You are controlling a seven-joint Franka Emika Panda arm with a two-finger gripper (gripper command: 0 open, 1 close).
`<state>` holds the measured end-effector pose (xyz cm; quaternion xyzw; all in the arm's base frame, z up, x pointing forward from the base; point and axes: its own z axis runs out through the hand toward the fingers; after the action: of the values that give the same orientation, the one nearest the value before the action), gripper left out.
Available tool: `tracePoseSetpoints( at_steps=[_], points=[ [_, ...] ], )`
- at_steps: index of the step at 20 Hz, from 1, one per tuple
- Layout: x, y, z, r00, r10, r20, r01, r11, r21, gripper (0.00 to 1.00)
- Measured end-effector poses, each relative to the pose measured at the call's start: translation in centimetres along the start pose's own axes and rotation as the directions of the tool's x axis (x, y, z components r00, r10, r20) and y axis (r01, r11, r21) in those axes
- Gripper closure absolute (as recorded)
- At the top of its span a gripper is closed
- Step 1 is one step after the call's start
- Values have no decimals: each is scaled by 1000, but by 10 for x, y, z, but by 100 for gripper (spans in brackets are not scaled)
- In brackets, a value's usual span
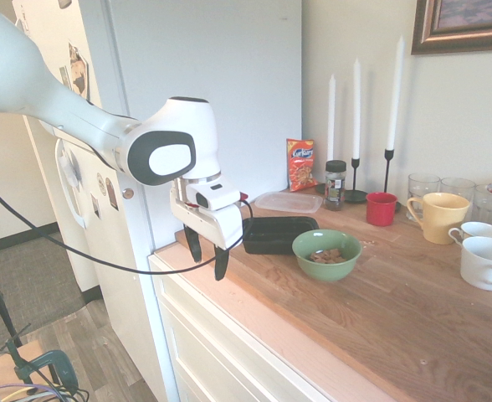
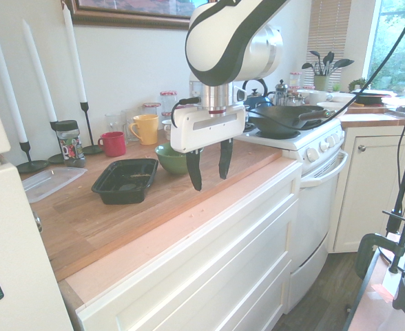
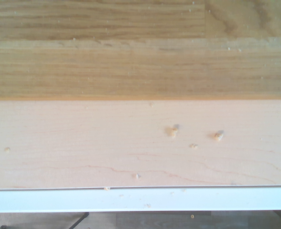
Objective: Pour the cereal into the box
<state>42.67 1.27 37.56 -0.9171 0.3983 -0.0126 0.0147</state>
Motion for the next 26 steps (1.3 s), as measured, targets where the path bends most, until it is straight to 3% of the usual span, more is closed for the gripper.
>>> tracePoseSetpoints(
  at_steps=[6, 17, 26],
  points=[
    [26, 2, -19, 999, 45, -18, -44, 998, 44, 0],
    [185, 1, -87, 981, 190, -27, -184, 972, 145, 0],
    [263, 5, -24, 979, 201, -38, -198, 978, 71, 0]
  ],
)
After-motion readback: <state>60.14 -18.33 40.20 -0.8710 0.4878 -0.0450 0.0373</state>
